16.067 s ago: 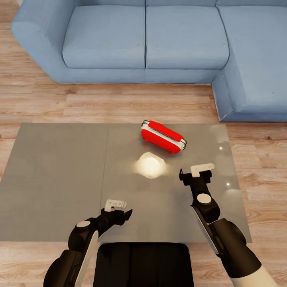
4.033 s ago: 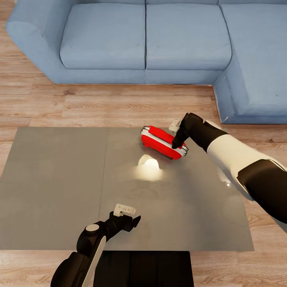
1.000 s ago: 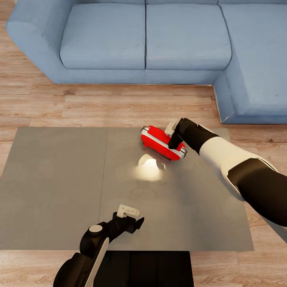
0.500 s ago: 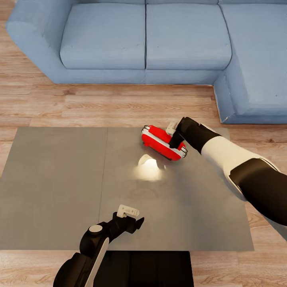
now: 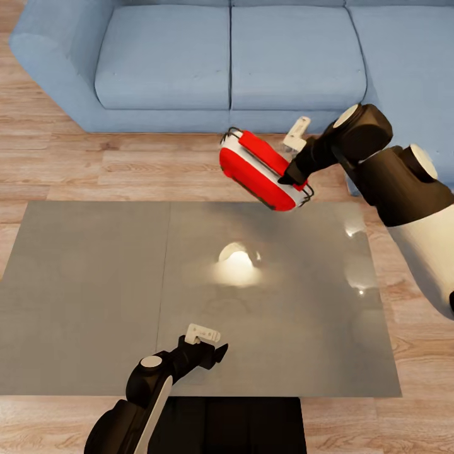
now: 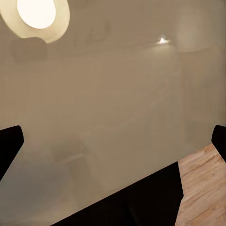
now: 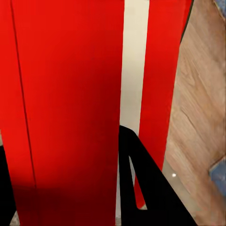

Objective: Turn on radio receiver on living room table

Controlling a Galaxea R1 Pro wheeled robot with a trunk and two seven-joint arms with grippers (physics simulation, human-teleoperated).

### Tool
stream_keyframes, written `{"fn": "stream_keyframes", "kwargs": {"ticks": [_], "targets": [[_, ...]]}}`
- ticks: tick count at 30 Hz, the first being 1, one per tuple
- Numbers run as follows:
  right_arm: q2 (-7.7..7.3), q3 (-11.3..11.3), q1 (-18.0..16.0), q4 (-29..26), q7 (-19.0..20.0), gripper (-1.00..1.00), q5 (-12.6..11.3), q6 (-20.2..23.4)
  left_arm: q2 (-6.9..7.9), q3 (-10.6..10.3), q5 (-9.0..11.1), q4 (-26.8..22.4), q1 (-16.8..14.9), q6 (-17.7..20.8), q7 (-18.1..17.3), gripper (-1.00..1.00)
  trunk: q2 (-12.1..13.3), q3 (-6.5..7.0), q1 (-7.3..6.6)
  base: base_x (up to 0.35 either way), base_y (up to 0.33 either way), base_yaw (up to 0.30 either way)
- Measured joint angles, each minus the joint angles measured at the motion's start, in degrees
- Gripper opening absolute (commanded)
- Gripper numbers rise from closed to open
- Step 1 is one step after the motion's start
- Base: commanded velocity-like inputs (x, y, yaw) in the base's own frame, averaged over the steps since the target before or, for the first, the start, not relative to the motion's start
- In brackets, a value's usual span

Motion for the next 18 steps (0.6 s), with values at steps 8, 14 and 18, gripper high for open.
{"fn": "stream_keyframes", "kwargs": {"ticks": [8, 14, 18], "targets": [[-0.74, -0.96, 0.01, -0.15, 0.12, -1.00, 1.29, 0.97, 0.01, -0.01, -0.11, -0.01, -0.01, 0.08, 0.00, 1.00, 0.00, 0.00, -0.01, 0.000, 0.000, 0.000], [-2.14, -0.83, 0.00, -0.29, 0.12, -1.00, 2.73, 0.97, 0.13, 0.07, -0.10, -0.15, -0.01, 0.06, 0.00, 1.00, 0.00, 0.00, -0.01, 0.000, 0.000, 0.000], [-2.60, -1.07, 0.00, -0.24, 0.12, -1.00, 2.90, 0.97, 0.19, 0.27, -0.04, -0.31, -0.01, 0.19, -0.08, 1.00, 0.00, 0.00, -0.01, 0.000, 0.000, 0.000]]}}
